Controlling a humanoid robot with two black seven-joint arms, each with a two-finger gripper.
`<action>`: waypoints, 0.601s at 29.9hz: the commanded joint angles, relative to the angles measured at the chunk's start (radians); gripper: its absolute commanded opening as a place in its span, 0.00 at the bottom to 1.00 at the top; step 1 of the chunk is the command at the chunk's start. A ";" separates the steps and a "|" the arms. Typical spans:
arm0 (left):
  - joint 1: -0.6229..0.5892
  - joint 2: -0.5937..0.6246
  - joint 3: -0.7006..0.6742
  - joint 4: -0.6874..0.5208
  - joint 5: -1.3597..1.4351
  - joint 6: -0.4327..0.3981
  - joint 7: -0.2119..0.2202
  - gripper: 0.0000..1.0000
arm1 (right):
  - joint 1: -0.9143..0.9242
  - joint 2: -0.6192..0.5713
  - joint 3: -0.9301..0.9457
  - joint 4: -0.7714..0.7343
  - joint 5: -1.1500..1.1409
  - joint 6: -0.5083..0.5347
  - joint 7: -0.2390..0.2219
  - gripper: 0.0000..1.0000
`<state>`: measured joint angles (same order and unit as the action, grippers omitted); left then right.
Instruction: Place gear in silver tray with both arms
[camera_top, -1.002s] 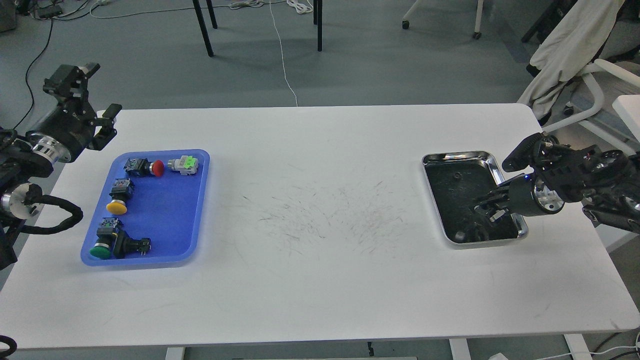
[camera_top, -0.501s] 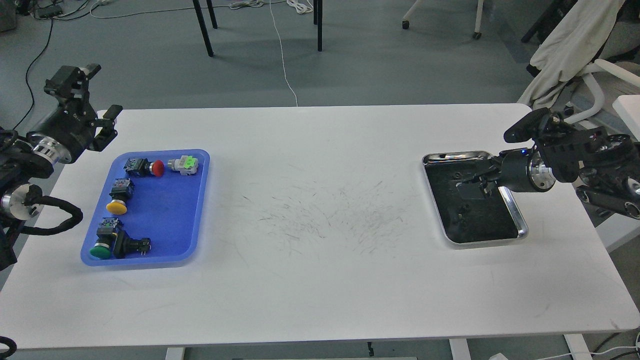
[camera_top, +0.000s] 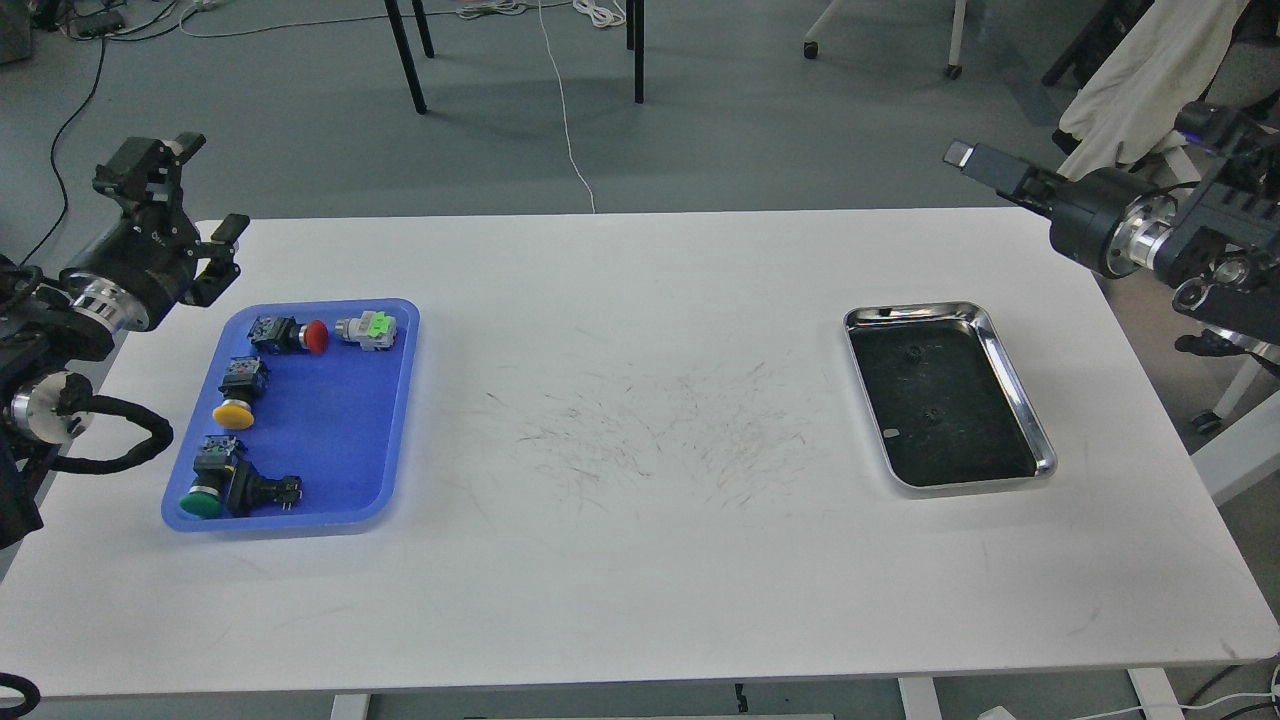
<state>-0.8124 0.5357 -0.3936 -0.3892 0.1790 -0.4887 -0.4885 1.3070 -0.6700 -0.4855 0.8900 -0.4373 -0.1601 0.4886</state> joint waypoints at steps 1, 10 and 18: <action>-0.002 -0.003 -0.017 -0.006 -0.045 0.000 0.000 0.99 | -0.087 -0.029 0.149 0.004 0.118 -0.045 0.000 0.94; -0.002 -0.051 -0.024 -0.008 -0.131 0.000 0.000 0.99 | -0.291 -0.019 0.473 0.004 0.338 -0.100 0.000 0.94; -0.002 -0.074 -0.064 -0.030 -0.207 0.000 0.050 0.99 | -0.315 0.030 0.616 0.063 0.348 -0.128 0.000 0.99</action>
<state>-0.8150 0.4751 -0.4442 -0.4077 -0.0030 -0.4886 -0.4638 0.9955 -0.6585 0.0947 0.9389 -0.0893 -0.2780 0.4886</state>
